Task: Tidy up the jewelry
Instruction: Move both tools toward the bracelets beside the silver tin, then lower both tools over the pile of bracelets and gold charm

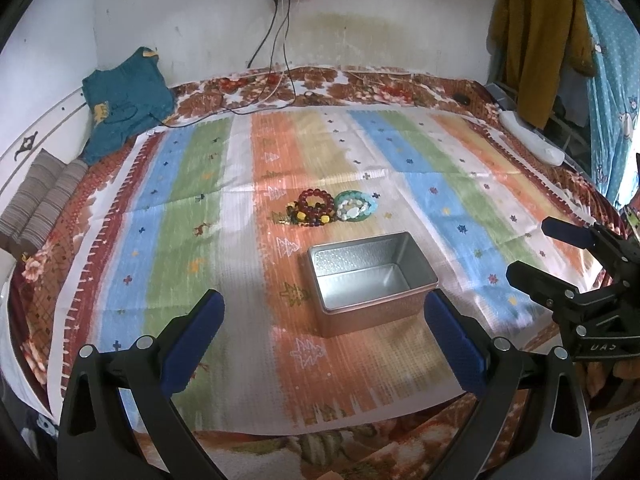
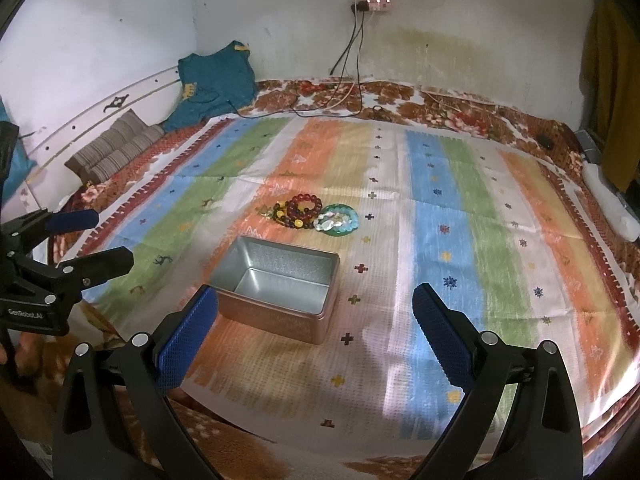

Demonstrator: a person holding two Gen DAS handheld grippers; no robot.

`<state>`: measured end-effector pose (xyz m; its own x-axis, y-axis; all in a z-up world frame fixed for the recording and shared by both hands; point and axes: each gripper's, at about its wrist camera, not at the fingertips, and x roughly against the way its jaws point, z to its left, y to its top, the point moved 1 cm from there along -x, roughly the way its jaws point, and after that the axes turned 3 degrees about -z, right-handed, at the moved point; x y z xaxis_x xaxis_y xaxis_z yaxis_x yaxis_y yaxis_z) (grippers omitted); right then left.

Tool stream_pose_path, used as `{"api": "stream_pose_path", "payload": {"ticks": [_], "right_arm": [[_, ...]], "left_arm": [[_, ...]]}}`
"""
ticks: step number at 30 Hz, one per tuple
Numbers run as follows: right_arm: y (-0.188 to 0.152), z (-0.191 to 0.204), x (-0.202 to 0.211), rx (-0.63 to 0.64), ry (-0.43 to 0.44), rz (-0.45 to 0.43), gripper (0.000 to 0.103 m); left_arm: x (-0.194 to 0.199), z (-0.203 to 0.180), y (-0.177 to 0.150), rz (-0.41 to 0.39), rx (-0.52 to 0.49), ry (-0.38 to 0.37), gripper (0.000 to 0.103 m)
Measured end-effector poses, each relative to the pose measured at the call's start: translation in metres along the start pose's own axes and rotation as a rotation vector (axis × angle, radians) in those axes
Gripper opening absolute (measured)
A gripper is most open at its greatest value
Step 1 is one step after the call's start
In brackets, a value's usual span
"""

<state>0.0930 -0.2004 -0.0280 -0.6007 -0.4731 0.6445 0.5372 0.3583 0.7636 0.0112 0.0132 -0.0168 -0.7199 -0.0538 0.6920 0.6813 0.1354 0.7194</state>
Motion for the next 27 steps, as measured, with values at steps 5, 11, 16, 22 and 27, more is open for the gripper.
{"api": "stream_pose_path", "payload": {"ticks": [5,11,16,22,27], "right_arm": [[0.002,-0.002,-0.004,-0.013,0.006,0.005,0.099],[0.006,-0.007,-0.015,-0.035,0.023,0.031,0.099],[0.012,-0.012,-0.029,-0.062,0.041,0.068,0.099],[0.023,-0.018,-0.044,-0.076,0.021,0.087,0.099],[0.029,-0.020,-0.052,-0.062,0.011,0.093,0.099]], "left_arm": [[-0.002,0.001,0.002,0.007,0.005,0.000,0.097],[-0.012,0.006,0.009,0.036,0.027,0.008,0.097],[-0.032,0.010,0.023,0.068,0.021,0.023,0.097],[-0.056,0.018,0.043,0.094,-0.023,0.065,0.097],[-0.071,0.022,0.054,0.110,-0.040,0.076,0.097]]}}
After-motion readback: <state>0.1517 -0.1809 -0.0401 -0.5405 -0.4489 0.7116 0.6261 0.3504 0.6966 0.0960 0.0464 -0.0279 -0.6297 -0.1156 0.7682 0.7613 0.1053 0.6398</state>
